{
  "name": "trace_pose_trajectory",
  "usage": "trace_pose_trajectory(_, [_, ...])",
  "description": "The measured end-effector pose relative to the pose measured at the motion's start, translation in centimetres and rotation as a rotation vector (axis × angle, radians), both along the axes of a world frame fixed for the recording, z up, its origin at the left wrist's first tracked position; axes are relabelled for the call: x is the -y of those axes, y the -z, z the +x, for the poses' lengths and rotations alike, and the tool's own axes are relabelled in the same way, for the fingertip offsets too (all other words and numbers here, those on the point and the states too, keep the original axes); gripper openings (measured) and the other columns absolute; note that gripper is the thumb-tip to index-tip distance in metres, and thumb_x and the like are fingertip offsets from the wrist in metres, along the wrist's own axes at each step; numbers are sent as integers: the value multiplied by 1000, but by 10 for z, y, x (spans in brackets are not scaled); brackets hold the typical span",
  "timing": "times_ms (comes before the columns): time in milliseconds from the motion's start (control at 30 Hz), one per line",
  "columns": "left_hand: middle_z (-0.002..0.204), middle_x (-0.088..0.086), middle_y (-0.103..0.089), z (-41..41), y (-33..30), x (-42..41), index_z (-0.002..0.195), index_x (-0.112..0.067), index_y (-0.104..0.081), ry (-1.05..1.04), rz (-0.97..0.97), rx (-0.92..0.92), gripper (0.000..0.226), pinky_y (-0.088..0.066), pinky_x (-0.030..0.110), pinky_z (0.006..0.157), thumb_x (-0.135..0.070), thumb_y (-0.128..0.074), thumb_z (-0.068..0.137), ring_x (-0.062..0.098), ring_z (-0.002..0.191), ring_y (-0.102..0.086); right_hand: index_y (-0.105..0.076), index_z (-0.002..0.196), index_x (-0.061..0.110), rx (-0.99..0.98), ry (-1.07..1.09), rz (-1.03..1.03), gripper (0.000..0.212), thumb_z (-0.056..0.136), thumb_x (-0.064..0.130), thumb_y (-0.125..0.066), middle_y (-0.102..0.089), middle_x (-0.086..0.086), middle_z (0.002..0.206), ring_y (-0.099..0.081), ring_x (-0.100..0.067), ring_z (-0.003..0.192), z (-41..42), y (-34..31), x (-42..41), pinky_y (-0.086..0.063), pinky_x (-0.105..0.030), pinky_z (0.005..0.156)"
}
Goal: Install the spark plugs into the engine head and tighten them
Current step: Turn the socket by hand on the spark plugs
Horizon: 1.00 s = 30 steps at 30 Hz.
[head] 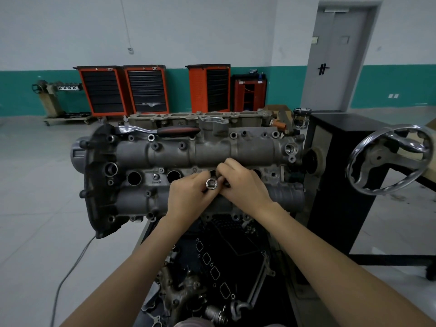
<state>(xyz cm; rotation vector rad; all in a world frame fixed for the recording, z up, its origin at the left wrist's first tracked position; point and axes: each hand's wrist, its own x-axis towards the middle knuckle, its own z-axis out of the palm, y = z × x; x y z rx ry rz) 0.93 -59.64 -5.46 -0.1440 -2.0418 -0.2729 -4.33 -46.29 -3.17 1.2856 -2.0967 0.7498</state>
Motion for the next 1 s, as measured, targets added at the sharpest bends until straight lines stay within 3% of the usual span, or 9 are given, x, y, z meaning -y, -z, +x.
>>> trace_pose_trajectory(133, [48, -3, -44, 2, 1, 1, 61, -10, -43, 33, 27, 19, 33, -25, 22, 40, -32, -46, 85, 13, 38, -39, -52, 117, 11, 20, 32, 67, 40, 80, 20, -62, -55, -6, 110, -62, -29, 82, -1, 0, 1, -51, -41, 61])
trace_pose_trajectory(267, [53, -4, -45, 4, 0, -1, 69, -9, -44, 48, 46, 47, 26, -26, 23, 40, -31, -44, 81, 15, 40, -41, -61, 101, 8, -27, 24, 84, 22, 79, 13, -60, -54, -7, 93, -58, -30, 69, 0, -1, -1, -48, -40, 53])
trace_pose_trajectory(400, [48, -2, -45, 3, 0, -2, 61, -10, -42, 15, 42, 34, 34, -27, 25, 38, -37, -48, 82, 15, 39, -41, -52, 78, 4, -10, -7, -4, 8, 78, 7, -59, -49, -9, 79, -52, -32, 61, 1, -3, -1, -42, -37, 44])
trace_pose_trajectory(500, [45, 0, -45, 1, -1, -1, 55, -10, -43, 3, 15, 6, 40, -28, 25, 37, -37, -48, 85, 16, 38, -42, -54, 85, 5, 21, -22, -7, 8, 81, 10, -58, -53, -9, 84, -55, -30, 65, 1, -2, -1, -47, -41, 49])
trace_pose_trajectory(600, [48, 2, -47, 2, 0, 0, 59, -8, -44, 28, 18, 19, 38, -30, 26, 38, -34, -45, 88, 19, 39, -45, -54, 110, 11, 45, 17, 37, 30, 82, 20, -60, -57, -4, 104, -61, -26, 79, -1, -1, 0, -50, -41, 60])
trace_pose_trajectory(767, [53, -9, -38, 5, -2, -3, 68, -7, -44, 54, 88, 46, 32, -27, 24, 38, -35, -44, 84, 10, 41, -36, -60, 90, 4, -38, 0, 47, 9, 84, 11, -57, -53, -8, 86, -55, -28, 64, 0, -2, -1, -45, -38, 48])
trace_pose_trajectory(1000, [46, 1, -48, 2, -1, -1, 56, -9, -46, 24, 12, 11, 40, -33, 28, 36, -37, -48, 84, 18, 39, -45, -50, 75, 3, -36, -12, 23, 8, 77, 2, -58, -48, -12, 77, -49, -33, 56, 1, -3, 0, -39, -33, 42])
